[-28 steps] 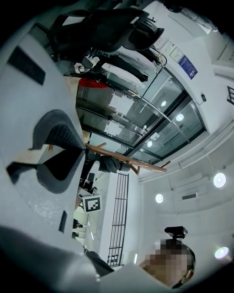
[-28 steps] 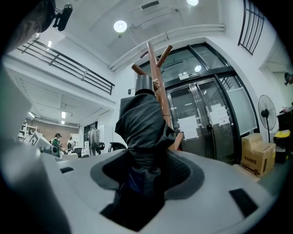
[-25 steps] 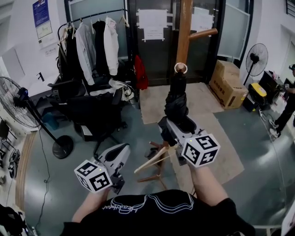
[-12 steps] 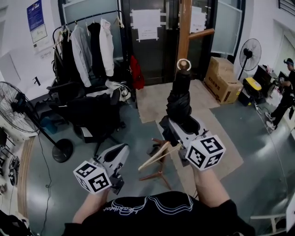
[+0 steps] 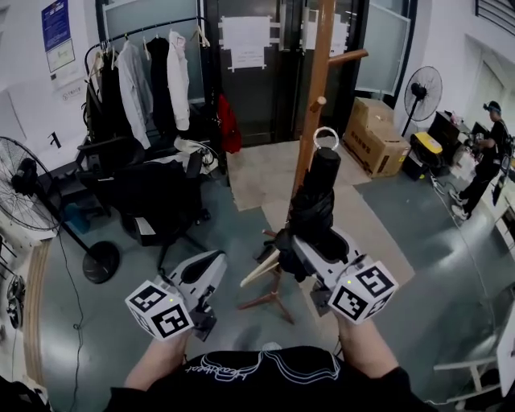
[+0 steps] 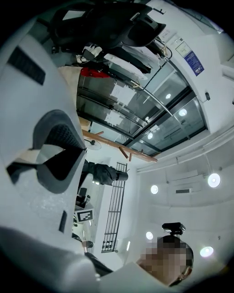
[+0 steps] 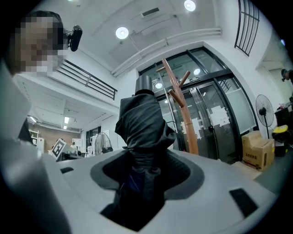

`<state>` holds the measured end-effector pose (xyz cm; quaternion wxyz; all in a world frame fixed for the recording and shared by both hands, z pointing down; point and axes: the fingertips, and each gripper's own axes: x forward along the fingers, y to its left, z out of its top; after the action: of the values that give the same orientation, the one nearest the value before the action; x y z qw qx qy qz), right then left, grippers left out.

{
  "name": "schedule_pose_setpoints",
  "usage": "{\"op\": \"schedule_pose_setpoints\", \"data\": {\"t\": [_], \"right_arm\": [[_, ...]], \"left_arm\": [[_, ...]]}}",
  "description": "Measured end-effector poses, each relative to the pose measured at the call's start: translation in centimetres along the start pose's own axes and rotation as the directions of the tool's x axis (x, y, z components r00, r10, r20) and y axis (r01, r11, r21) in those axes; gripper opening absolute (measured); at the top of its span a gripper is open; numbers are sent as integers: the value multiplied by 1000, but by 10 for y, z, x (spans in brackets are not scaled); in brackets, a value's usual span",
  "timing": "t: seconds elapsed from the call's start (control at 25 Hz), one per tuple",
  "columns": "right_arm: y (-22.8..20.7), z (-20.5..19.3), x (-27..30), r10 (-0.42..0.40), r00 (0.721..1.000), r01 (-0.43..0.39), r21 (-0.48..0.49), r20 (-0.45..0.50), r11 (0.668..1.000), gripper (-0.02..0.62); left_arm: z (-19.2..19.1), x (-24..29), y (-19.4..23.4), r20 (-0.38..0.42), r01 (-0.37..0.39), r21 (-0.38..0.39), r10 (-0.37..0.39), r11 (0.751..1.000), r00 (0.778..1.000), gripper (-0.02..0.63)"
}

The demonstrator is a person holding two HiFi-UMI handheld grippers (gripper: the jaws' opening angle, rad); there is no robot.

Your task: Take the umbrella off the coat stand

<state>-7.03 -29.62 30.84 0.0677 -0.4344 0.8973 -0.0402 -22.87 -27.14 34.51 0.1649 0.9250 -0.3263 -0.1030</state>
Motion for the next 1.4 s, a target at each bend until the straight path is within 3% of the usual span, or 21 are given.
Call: {"op": "schedule_pose_setpoints", "data": {"t": [0.44, 0.8, 1.4], "right_arm": [[59, -36, -64, -2, 1000, 4, 79, -22, 997, 236], [91, -62, -77, 9, 998, -3, 105, -60, 994, 236], [88, -80, -89, -8, 995, 20, 133, -95, 991, 236]], "left_arm": [[-14, -34, -51, -12, 119, 3, -119, 993, 993, 6], [-25, -56, -64, -35, 153, -8, -154, 988, 988, 6], [-33, -47, -65, -44, 174, -36, -176, 984, 983, 6]]}}
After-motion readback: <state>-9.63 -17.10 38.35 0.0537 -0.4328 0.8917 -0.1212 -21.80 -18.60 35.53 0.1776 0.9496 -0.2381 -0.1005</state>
